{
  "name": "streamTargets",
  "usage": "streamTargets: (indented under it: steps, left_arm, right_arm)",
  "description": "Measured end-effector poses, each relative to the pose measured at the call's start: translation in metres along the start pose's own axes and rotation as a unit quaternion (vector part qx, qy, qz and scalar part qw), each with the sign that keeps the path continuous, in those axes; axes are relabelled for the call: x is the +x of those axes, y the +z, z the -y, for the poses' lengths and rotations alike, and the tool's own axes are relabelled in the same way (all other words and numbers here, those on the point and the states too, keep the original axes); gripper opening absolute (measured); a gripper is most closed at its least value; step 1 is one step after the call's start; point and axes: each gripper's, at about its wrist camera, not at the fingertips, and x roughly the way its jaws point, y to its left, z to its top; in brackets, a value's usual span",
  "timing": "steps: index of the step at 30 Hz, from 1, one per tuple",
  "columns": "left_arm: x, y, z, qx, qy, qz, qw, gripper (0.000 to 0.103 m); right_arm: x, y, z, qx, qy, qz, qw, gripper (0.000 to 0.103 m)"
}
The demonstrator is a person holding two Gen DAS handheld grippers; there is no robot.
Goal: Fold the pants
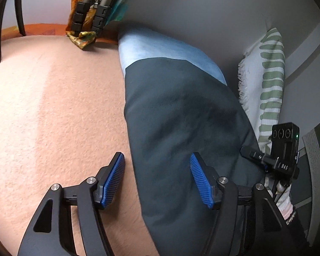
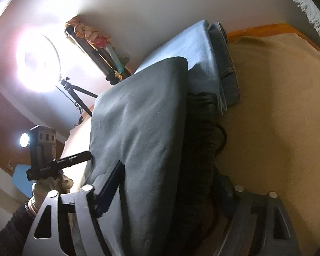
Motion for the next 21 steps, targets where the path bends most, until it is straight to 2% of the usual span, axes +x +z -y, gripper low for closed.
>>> streamTargets:
  steps: [5, 7, 9, 10, 14, 17, 21]
  left_arm:
    - [0.003, 0.001, 0.001, -0.027, -0.013, 0.007, 0.9995, 0.063]
    - [0.004, 0.0, 0.005, -0.025, -0.011, 0.009, 0.9996, 0.06]
    - [0.008, -0.002, 0.008, -0.02, -0.012, 0.004, 0.9997, 0.045]
    - [0.011, -0.004, 0.011, -0.015, -0.001, 0.004, 0.9999, 0.037]
    - [0.009, -0.005, 0.015, -0.012, 0.01, 0.02, 0.9997, 0.016]
    - [0.002, -0.005, 0.018, -0.009, 0.011, 0.034, 0.9993, 0.01]
    - [-0.009, -0.003, 0.026, 0.009, 0.015, 0.05, 0.9986, 0.009]
  right_arm:
    - [-0.007, -0.002, -0.003, 0.001, -0.008, 0.0, 1.0, 0.057]
    - [-0.013, -0.002, -0.007, -0.001, -0.011, 0.006, 1.0, 0.046]
    - [-0.018, -0.002, -0.013, -0.004, -0.014, 0.011, 1.0, 0.04]
    - [-0.019, -0.002, -0.015, -0.006, -0.016, 0.013, 1.0, 0.038]
    - [-0.022, -0.003, -0.024, -0.015, -0.033, 0.017, 0.999, 0.034]
    - [-0.026, -0.004, -0.032, -0.025, -0.043, 0.023, 0.998, 0.031]
    - [-0.033, -0.005, -0.041, -0.036, -0.048, 0.029, 0.998, 0.028]
